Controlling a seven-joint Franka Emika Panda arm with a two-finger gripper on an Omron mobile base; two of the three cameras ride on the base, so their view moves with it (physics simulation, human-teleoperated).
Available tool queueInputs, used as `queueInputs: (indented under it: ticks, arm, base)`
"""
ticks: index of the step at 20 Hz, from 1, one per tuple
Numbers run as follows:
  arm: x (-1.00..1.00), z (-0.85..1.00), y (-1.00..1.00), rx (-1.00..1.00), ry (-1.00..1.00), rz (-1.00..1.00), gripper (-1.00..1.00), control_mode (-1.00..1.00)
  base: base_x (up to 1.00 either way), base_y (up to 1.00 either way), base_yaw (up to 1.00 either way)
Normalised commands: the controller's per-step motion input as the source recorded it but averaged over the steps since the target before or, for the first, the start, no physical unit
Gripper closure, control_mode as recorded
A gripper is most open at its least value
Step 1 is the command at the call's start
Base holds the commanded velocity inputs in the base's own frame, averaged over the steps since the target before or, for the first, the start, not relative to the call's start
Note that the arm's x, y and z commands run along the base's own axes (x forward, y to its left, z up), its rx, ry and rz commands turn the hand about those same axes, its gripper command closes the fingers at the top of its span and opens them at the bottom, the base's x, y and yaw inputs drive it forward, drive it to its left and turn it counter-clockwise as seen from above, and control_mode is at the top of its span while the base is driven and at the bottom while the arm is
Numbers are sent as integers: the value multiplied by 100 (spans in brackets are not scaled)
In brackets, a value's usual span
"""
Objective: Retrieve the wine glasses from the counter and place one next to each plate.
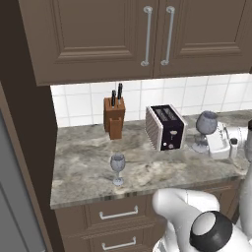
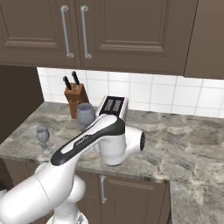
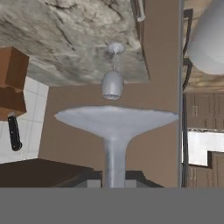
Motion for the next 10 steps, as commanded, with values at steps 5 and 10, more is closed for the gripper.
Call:
queueInputs:
  ticks: [5, 10]
  arm:
    - [-37, 24, 4, 0, 0, 0, 100, 100]
    - [0, 0, 0, 0, 0, 0, 100, 100]
  base:
    - [-28, 14, 0]
    - [-87, 54, 0]
